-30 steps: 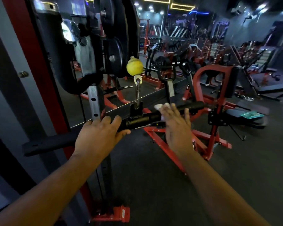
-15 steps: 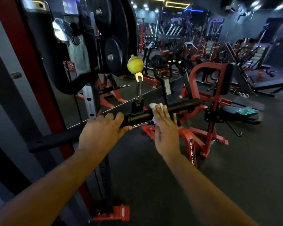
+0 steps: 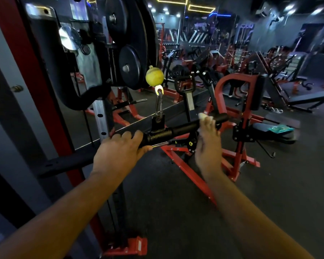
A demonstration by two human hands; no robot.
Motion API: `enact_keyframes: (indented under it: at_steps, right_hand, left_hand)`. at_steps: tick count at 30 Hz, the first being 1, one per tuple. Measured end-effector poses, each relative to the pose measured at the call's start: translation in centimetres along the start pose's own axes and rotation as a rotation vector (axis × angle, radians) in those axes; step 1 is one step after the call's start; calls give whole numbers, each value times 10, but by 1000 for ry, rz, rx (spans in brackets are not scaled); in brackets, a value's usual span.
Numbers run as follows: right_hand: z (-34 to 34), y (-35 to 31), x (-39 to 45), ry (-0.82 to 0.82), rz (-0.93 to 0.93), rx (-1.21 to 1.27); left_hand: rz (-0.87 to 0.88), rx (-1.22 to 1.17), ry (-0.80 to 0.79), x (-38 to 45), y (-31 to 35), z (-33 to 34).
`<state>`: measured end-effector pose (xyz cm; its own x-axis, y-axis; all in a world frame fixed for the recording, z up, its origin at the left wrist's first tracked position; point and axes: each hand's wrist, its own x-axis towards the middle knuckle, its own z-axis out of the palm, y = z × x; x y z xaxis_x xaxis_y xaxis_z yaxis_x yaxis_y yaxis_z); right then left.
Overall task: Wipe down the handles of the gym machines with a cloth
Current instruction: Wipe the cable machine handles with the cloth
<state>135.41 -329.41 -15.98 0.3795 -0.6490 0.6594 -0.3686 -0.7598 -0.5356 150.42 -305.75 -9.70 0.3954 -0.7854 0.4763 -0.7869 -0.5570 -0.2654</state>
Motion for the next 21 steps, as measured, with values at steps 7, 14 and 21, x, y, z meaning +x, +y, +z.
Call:
enact_keyframes:
  at_steps: [7,14,21]
  right_hand:
    - [-2,-13,-5,-82,-156,-16]
    - [-21,42,47,-37,45,-66]
    - [12,-24,-8,-137,-177,4]
  left_hand:
    - [16,60,-30,-4,-8,1]
    - [-24,44,-12,-27,-29,-3]
    - [45,46,56,-31,-25,12]
